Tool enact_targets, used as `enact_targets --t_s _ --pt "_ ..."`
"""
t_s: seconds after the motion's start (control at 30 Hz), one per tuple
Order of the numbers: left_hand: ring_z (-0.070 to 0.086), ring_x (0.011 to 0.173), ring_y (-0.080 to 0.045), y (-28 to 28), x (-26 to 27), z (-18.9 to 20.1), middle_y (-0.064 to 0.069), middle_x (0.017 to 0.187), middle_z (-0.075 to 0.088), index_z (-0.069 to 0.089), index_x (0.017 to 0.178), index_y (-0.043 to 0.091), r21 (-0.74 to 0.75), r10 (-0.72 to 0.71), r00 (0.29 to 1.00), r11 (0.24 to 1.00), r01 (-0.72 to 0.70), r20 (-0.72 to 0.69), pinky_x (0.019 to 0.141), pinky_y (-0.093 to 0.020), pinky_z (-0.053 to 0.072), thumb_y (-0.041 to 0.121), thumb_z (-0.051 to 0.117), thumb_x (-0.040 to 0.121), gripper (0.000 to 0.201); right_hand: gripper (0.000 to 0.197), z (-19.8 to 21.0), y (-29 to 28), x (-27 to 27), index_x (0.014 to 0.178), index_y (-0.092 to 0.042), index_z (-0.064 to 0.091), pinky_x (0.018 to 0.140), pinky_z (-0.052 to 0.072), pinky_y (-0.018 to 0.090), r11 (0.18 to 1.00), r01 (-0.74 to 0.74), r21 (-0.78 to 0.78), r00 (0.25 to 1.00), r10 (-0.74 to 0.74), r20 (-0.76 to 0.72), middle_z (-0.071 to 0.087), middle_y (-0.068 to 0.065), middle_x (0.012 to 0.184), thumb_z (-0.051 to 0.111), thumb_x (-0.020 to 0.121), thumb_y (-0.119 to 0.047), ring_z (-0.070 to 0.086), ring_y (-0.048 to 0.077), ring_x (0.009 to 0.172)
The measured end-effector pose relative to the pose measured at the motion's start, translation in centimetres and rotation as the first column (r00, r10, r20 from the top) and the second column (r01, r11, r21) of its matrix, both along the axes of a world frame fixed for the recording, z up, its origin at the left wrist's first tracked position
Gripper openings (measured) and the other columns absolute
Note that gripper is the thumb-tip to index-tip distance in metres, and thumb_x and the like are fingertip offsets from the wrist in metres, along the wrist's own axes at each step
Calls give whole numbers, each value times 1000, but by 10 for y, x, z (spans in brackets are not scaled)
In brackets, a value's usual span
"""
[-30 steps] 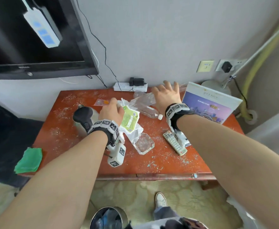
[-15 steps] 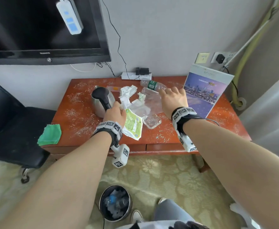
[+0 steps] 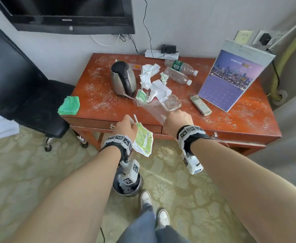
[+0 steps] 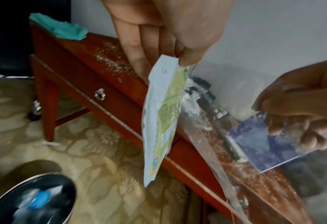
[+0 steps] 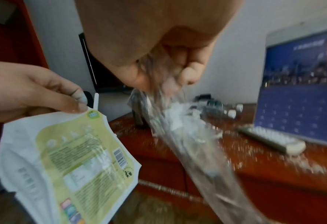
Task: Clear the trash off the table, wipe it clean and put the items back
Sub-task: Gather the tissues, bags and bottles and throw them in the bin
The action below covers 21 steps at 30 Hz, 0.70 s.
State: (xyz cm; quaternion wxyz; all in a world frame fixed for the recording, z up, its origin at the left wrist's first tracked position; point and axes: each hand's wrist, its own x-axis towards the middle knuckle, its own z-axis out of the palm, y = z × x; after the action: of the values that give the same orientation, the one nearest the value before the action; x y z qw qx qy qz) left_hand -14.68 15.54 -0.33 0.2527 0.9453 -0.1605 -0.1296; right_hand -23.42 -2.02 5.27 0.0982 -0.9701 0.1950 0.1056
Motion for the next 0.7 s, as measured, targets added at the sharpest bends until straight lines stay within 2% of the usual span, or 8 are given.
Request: enact_targets --t_s 0.07,0.13,0.2,0.3,0.4,0.5,0.57,0.7 --pt "63 72 -32 17 -15 -23 -9 79 66 51 93 16 49 8 999 999 -7 -34 61 -38 51 28 54 98 13 31 -29 15 -12 120 -16 59 79 56 39 997 -41 72 995 47 -88 59 8 91 50 91 -19 65 32 90" --pt "61 72 -30 36 -26 -45 -7 82 66 54 96 13 84 26 997 996 -20 -75 63 -37 49 26 54 99 13 34 -57 29 -21 124 -16 57 78 57 38 988 -105 111 978 123 -171 63 9 98 50 91 -19 65 31 88" --pt "59 68 -26 55 -30 -69 -4 80 64 54 94 13 116 56 991 992 -42 -119 61 -35 48 26 55 98 13 33 -85 43 -25 122 -12 53 71 55 37 982 -138 131 954 167 -247 60 8 93 50 89 -17 62 29 82" --pt "63 64 -25 83 -29 -115 -1 71 65 51 90 19 174 114 979 981 -84 -167 63 -38 56 32 55 96 14 27 -131 66 -25 114 -11 52 64 46 34 980 -134 148 933 175 -314 48 3 80 48 88 -19 52 27 73" --pt "64 71 -29 103 -25 -166 -6 77 68 51 91 18 173 199 944 972 -156 -265 64 -35 52 26 56 95 11 23 -188 94 -18 111 -13 50 63 48 33 976 -124 179 921 180 -345 49 2 78 45 91 -23 55 26 73" --pt "68 82 -33 121 -22 -226 -11 86 72 55 94 15 144 274 903 960 -238 -331 72 -41 56 23 58 94 8 26 -256 127 -9 116 -13 48 72 52 35 968 -118 221 908 196 -371 57 4 100 45 92 -23 60 26 85" --pt "69 85 -34 133 -21 -271 -13 91 73 58 102 10 116 310 872 951 -287 -378 74 -44 56 21 59 93 14 30 -303 150 -5 118 -13 49 81 53 41 967 -93 238 896 186 -403 52 4 114 48 90 -24 57 25 100" --pt "69 84 -35 155 -15 -354 -14 89 73 60 104 6 109 351 831 935 -338 -433 74 -42 55 17 61 91 17 46 -388 189 3 130 -16 49 108 36 45 967 -93 239 856 201 -477 39 7 139 50 86 -25 38 26 128"
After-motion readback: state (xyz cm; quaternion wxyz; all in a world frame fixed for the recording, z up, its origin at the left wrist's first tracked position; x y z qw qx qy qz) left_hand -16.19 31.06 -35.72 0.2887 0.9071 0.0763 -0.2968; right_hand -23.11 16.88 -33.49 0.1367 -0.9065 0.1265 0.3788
